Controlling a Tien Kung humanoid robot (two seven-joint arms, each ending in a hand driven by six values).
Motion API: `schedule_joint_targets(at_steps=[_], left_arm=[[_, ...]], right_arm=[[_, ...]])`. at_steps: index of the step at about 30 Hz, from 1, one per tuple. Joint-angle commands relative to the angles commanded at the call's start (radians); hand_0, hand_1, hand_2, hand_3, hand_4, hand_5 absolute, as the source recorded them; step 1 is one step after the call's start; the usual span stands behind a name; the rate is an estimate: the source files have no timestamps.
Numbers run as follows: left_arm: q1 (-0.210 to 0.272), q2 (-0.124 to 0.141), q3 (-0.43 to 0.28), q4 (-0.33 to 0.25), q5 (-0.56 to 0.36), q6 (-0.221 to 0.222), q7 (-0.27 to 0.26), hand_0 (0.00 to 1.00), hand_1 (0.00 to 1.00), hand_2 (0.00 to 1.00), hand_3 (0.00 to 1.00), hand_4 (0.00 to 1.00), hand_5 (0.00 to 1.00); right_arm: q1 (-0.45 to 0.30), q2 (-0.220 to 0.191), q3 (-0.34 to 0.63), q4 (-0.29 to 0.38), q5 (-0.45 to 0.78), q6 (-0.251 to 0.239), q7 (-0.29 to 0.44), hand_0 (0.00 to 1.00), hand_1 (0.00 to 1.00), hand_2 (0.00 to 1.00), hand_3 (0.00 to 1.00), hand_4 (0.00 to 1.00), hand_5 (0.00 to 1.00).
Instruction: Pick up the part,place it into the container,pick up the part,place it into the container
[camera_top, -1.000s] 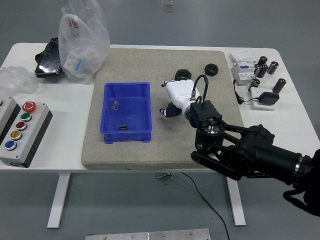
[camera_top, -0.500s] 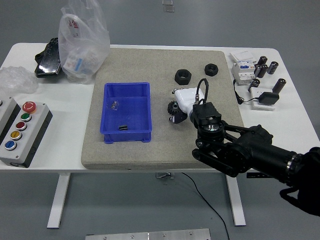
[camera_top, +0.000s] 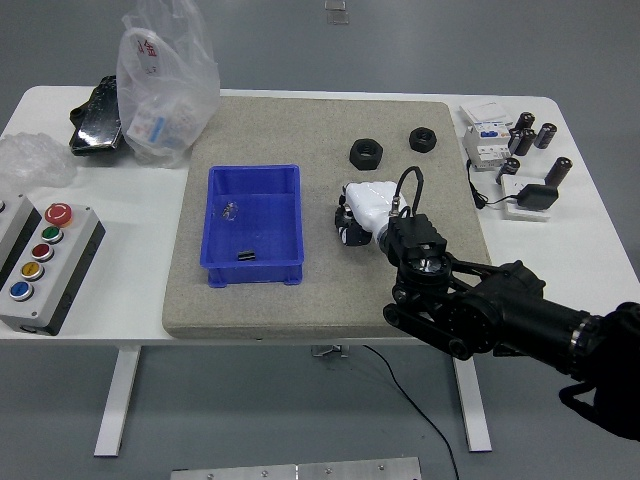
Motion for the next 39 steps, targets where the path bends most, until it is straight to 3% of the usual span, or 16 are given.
schedule_joint_targets(at_steps=[6, 12, 17, 18, 19, 24, 25, 30, 31, 36, 37, 39], left_arm=[[0.002, -0.001, -0.001, 0.000, 0.001, 0.000, -0.001, 0.642, 0.571, 0.562, 0.627, 0.729, 0.338], [0.003, -0.001, -0.002, 0.000, 0.000, 0.000, -0.002, 0.642, 0.572, 0.562, 0.627, 0.729, 0.338], [0.004, -0.002, -0.001, 0.000, 0.000, -0.001, -0.003, 0.643, 0.572, 0.562, 0.627, 0.728, 0.338], [0.004, -0.002, -0.001, 0.000, 0.000, -0.001, -0.003, 0.643, 0.572, 0.562, 0.627, 0.728, 0.338], [0.003, -0.002, -0.001, 0.000, 0.000, -0.001, -0.003, 0.643, 0.572, 0.562, 0.627, 0.729, 0.338], [0.003, -0.003, 0.000, 0.000, -0.002, 0.000, -0.004, 0.643, 0.572, 0.562, 0.627, 0.729, 0.338], [0.004, -0.003, -0.001, 0.000, -0.001, 0.000, -0.003, 0.643, 0.572, 0.562, 0.627, 0.729, 0.337], [0.006, -0.004, -0.004, 0.000, 0.003, -0.001, -0.001, 0.643, 0.572, 0.562, 0.627, 0.729, 0.337], [0.005, -0.004, -0.003, 0.000, 0.002, -0.001, -0.001, 0.643, 0.573, 0.562, 0.627, 0.729, 0.339], [0.004, -0.004, -0.002, 0.000, 0.002, -0.001, -0.002, 0.643, 0.573, 0.562, 0.627, 0.729, 0.339], [0.004, -0.004, -0.002, 0.000, 0.002, -0.001, -0.002, 0.643, 0.571, 0.562, 0.627, 0.729, 0.338], [0.004, -0.005, -0.001, 0.000, 0.002, -0.001, -0.002, 0.643, 0.571, 0.562, 0.627, 0.729, 0.338]], right_arm=[[0.000, -0.027, 0.025, 0.060, -0.030, -0.013, -0.002, 0.226, 0.453, 0.307, 0.369, 0.147, 0.002], [0.004, -0.061, 0.067, 0.177, -0.085, -0.023, -0.015, 0.226, 0.448, 0.302, 0.361, 0.133, 0.007], [0.006, -0.065, 0.074, 0.267, -0.132, -0.036, -0.024, 0.229, 0.444, 0.299, 0.354, 0.125, 0.020], [0.006, -0.063, 0.073, 0.275, -0.139, -0.036, -0.026, 0.229, 0.444, 0.299, 0.354, 0.125, 0.020], [0.006, -0.060, 0.073, 0.276, -0.142, -0.037, -0.028, 0.237, 0.451, 0.377, 0.396, 0.160, 0.002], [0.006, -0.058, 0.090, 0.232, -0.129, 0.018, -0.052, 0.237, 0.451, 0.377, 0.396, 0.160, 0.002], [0.007, -0.059, 0.096, 0.218, -0.125, 0.035, -0.057, 0.309, 0.709, 0.916, 0.973, 0.687, 0.241], [0.008, -0.059, 0.118, 0.162, -0.108, 0.083, -0.063, 0.309, 0.709, 0.916, 0.973, 0.687, 0.241], [0.008, -0.058, 0.119, 0.154, -0.103, 0.092, -0.065, 0.324, 0.744, 0.998, 0.998, 0.835, 0.281], [0.006, -0.054, 0.110, 0.129, -0.081, 0.116, -0.066, 0.324, 0.744, 0.998, 0.998, 0.835, 0.281], [0.006, -0.053, 0.107, 0.128, -0.079, 0.116, -0.066, 0.331, 0.753, 0.998, 0.998, 0.911, 0.379], [0.006, -0.051, 0.102, 0.129, -0.074, 0.116, -0.066, 0.331, 0.753, 0.998, 0.998, 0.911, 0.379]])
